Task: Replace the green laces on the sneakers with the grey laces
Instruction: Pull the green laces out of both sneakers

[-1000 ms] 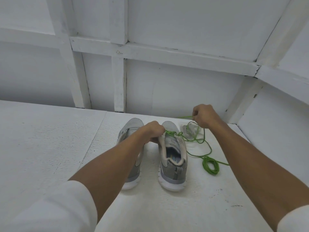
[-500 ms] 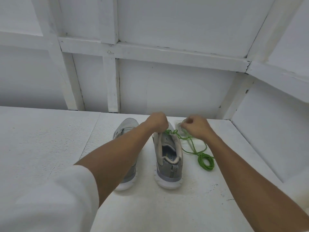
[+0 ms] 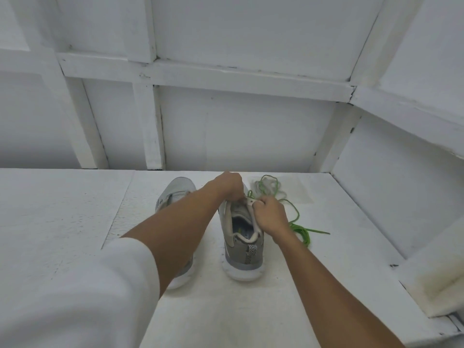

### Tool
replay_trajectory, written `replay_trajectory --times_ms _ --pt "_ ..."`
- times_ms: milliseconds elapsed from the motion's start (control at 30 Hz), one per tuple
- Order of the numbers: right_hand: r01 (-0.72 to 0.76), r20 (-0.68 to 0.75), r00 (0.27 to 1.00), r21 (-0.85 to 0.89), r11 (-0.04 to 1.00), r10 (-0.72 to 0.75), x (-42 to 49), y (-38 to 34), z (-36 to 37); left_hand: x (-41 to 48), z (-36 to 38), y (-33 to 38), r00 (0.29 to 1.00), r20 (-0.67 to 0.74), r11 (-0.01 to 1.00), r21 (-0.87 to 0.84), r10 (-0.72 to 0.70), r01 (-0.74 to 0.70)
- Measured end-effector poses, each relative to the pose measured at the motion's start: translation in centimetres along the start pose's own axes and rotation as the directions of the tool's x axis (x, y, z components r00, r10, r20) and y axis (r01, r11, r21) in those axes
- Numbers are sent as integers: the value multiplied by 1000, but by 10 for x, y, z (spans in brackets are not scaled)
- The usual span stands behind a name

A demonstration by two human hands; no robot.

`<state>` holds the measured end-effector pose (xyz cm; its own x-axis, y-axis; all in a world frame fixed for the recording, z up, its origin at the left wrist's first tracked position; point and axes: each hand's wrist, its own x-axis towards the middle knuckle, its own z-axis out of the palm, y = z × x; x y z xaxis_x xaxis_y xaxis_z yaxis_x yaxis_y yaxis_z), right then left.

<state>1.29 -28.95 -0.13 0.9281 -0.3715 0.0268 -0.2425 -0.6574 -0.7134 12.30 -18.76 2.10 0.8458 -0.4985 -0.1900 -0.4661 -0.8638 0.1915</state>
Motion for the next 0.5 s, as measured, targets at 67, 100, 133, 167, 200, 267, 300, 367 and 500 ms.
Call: replay_trajectory --times_ms 67,100,133,167,200,267,300,367,500 --pt "-36 -20 999 43 998 37 -1 2 3 -2 -5 -2 1000 26 1000 -7 -8 8" --pt "-48 -32 998 61 997 50 -2 3 4 -4 -10 -5 999 23 999 -20 -25 25" --pt "-58 -45 997 79 995 62 -2 4 6 -5 -15 -11 998 14 996 -58 -65 66" --pt "-66 -57 996 95 993 72 -3 5 7 -6 -21 -19 992 0 985 -118 -123 122" --pt "-72 -65 995 110 991 79 -4 6 9 -8 -26 -27 983 -11 968 -171 -186 181" --pt "-74 -79 993 126 989 84 -4 6 13 -13 -32 -42 958 18 934 -219 -286 283" --pt "-74 -87 993 125 989 86 -3 6 14 -15 -34 -46 949 50 922 -225 -311 314" --pt "-73 -100 991 124 990 86 -2 7 16 -16 -35 -46 955 25 931 -215 -296 295" --pt "-59 -117 990 123 991 73 -1 9 18 -7 -31 -16 990 -115 986 -151 -83 66"
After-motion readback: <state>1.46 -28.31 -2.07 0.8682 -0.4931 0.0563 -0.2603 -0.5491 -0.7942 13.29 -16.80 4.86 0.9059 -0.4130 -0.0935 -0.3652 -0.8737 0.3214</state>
